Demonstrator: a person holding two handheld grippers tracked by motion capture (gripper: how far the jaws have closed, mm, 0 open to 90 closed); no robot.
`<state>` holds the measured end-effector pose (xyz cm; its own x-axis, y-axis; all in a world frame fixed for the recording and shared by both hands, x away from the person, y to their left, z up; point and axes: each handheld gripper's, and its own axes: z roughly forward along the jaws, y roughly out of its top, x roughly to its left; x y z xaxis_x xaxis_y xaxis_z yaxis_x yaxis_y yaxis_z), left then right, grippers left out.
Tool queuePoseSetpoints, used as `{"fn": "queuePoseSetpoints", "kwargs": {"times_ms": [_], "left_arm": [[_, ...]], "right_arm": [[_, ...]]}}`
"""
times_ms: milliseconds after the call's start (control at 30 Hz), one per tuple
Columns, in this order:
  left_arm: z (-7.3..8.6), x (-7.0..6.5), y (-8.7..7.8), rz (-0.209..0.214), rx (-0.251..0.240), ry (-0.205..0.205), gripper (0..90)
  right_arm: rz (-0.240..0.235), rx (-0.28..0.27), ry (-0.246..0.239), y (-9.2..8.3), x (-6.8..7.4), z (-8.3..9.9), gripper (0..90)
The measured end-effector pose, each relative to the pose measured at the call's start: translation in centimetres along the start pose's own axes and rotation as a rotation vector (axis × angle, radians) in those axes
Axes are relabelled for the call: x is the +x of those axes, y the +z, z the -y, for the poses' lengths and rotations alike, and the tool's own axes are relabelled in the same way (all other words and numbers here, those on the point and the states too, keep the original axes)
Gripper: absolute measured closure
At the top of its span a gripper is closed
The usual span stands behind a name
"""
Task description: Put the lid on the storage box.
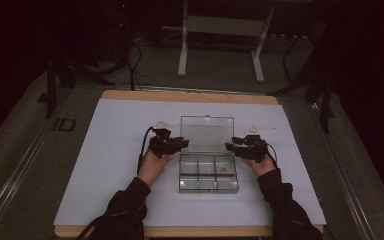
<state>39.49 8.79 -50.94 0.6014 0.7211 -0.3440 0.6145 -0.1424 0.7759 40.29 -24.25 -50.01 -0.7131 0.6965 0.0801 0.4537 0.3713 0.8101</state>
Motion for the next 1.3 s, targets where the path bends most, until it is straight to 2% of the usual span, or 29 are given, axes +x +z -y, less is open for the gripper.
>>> {"fn": "queuePoseSetpoints", "kwargs": {"times_ms": [133,267,400,600,733,900,1033,1300], "left_arm": [[-0.1,-0.2,-0.4,-0.002,-0.011,0.018,65.9],[-0.3,-0.1,-0.8,0.009,-0.017,0.033,65.8],[-0.5,-0.2,-1.1,0.017,-0.030,0.029,64.2],[-0.9,-0.4,-1.8,0.021,-0.067,0.044,64.9],[-1.1,-0.6,-2.1,0.026,-0.065,0.058,65.2],[-1.3,-0.9,-2.6,0.027,-0.080,0.067,66.8],[-1.2,-1.2,-2.9,0.015,-0.089,0.091,70.2],[-1.1,-1.5,-3.2,0.017,-0.094,0.112,74.8]], "right_arm": [[-0.007,-0.011,0.008,-0.3,-0.1,0.0,59.4],[-0.012,-0.016,-0.006,-0.6,0.0,-0.2,59.4],[-0.018,-0.021,-0.002,-0.8,0.0,-0.4,59.2],[-0.033,-0.040,-0.003,-1.4,0.1,-0.8,59.4],[-0.042,-0.048,-0.001,-1.7,0.1,-0.9,59.6],[-0.046,-0.055,-0.004,-2.1,0.2,-1.1,64.4],[-0.059,-0.056,-0.001,-2.5,0.2,-1.2,66.1],[-0.047,-0.064,-0.023,-3.0,0.6,-1.1,71.0]]}}
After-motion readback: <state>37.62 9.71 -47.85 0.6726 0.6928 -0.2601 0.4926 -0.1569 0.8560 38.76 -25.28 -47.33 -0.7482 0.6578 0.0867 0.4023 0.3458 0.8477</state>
